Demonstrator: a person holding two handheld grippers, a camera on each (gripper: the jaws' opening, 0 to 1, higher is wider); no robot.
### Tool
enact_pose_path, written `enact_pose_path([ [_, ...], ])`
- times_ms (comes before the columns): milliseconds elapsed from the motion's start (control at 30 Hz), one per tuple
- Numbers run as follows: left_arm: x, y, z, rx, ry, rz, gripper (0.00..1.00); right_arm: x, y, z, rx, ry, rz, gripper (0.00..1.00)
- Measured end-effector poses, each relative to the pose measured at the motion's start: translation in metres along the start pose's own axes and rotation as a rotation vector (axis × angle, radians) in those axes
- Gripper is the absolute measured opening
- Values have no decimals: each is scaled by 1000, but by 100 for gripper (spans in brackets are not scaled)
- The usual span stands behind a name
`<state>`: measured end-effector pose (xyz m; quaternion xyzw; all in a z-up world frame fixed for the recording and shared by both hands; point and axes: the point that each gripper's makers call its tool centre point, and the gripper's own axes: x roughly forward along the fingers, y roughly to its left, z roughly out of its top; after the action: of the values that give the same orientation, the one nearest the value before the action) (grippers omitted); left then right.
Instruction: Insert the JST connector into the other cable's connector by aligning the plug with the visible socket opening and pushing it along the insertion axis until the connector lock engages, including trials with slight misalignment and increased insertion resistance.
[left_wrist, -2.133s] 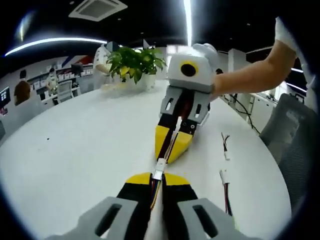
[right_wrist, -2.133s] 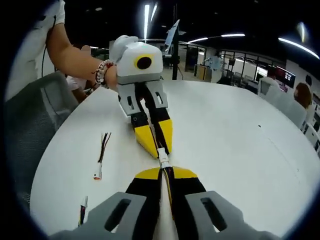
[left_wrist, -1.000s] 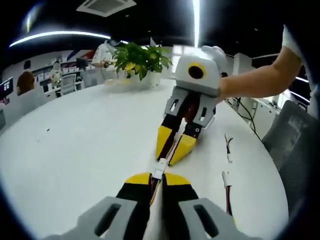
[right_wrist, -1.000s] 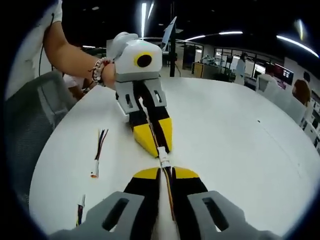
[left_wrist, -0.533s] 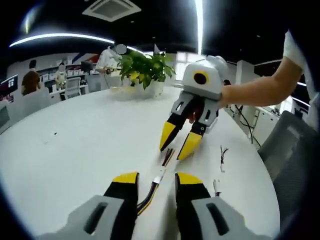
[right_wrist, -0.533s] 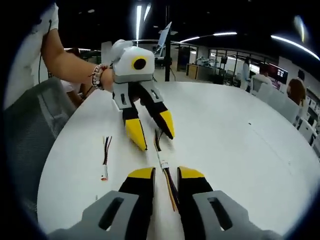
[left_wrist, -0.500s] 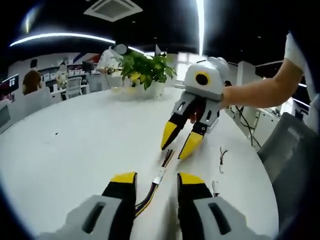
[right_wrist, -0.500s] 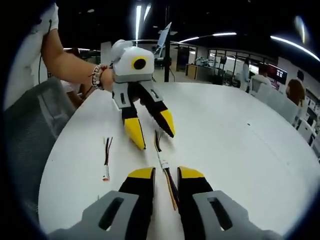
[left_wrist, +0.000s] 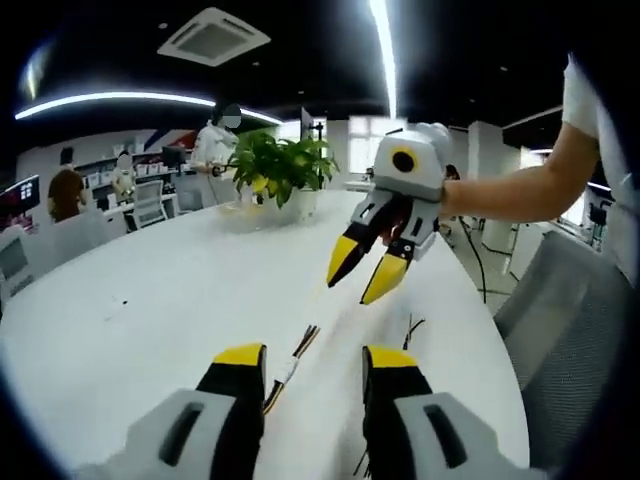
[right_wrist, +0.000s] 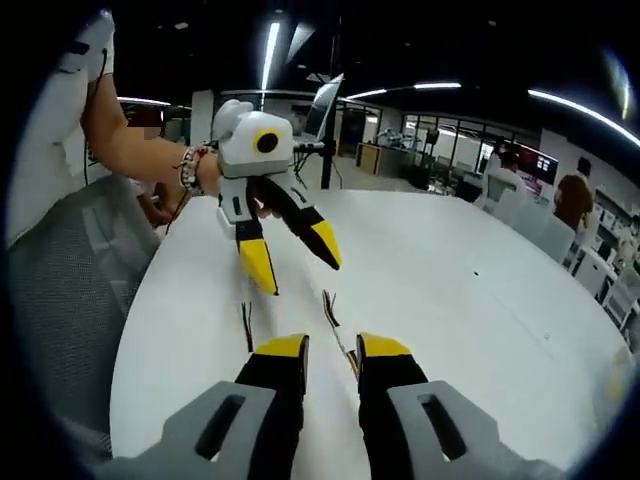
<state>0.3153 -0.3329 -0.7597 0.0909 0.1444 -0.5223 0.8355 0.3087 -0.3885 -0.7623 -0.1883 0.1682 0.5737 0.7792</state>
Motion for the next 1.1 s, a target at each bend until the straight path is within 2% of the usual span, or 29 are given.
enact_pose_path([
  [267, -9, -16, -3, -14, -5, -15, 33, -4, 20, 2, 18, -7, 3, 19],
  [467, -4, -34, -14, -26, 14, -48, 33, -3, 36, -9, 19, 28, 33, 20],
  [600, 6, -44, -29, -3, 56, -72, 33, -1, 41, -14, 32, 33, 42, 20],
  [800, 16, -53, -52, -21, 104, -101, 32, 3, 51, -34, 47, 74, 68, 20],
  [1000, 25, -56, -65, -28, 117, -94, 28, -2, 56, -58, 77, 100, 70, 19],
  [1100, 29, -59, -70, 1, 128, -94, 24, -4, 57, -69, 99, 116, 71, 18],
])
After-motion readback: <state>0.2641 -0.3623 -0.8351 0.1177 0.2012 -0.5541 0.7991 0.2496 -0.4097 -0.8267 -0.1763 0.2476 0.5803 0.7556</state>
